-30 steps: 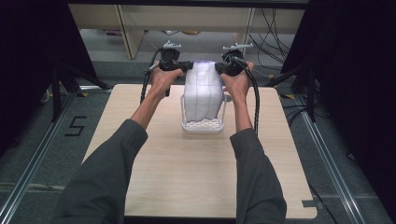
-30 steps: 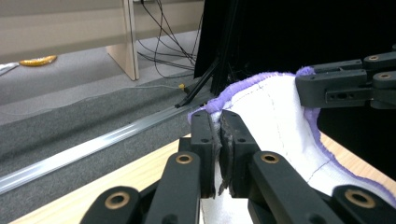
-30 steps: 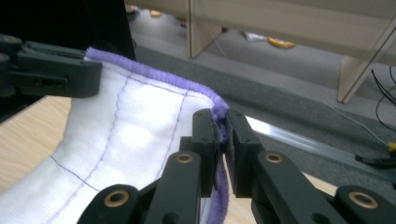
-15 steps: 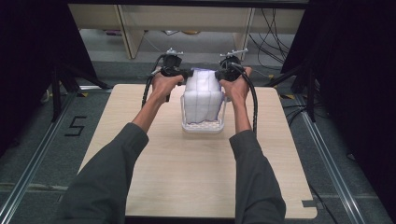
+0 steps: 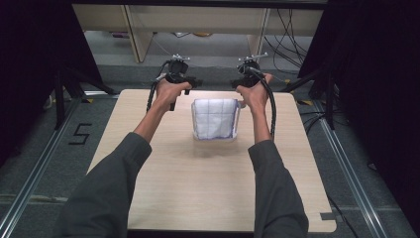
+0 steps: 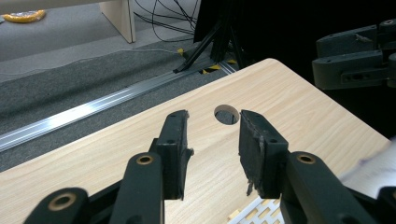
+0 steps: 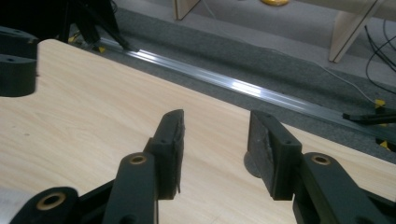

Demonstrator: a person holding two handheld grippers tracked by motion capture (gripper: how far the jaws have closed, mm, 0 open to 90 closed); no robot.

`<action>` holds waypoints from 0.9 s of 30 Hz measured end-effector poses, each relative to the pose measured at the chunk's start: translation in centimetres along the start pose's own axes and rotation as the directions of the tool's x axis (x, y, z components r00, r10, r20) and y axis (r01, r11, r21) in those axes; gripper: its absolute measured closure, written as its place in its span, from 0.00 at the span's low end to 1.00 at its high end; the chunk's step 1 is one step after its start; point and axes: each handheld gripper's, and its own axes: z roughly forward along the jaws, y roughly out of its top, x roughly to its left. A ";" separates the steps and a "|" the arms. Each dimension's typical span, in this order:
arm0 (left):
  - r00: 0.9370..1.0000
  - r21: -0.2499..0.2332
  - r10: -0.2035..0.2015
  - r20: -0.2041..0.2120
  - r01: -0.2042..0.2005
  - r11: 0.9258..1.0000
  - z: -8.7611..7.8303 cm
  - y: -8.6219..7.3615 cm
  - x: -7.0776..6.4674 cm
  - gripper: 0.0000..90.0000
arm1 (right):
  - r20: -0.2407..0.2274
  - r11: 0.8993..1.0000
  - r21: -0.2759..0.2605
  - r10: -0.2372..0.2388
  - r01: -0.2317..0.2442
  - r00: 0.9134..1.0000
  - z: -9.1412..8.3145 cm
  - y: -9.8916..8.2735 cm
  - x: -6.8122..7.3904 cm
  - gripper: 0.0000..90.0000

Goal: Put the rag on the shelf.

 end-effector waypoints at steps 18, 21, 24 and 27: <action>1.000 0.003 0.002 0.021 -0.002 1.000 -2.0 -0.1 0.5 0.67 | -0.029 0.999 -0.041 0.010 -0.011 1.000 -2.4 -1.0 -1.3 0.58; 0.999 0.027 0.018 0.026 -0.019 0.999 -2.3 -0.6 0.6 0.64 | -0.043 0.999 -0.050 0.016 -0.018 0.999 -3.0 -1.3 -1.3 0.58; 1.000 0.033 0.009 0.024 -0.010 0.999 -2.6 -1.1 0.8 0.61 | -0.045 0.999 -0.044 0.009 -0.011 0.999 -3.5 -1.6 -1.4 0.56; 1.000 0.020 -0.002 0.021 0.001 1.000 -3.0 -1.5 0.9 0.59 | -0.077 0.998 -0.060 0.028 -0.033 0.997 -3.9 -1.8 -1.4 0.56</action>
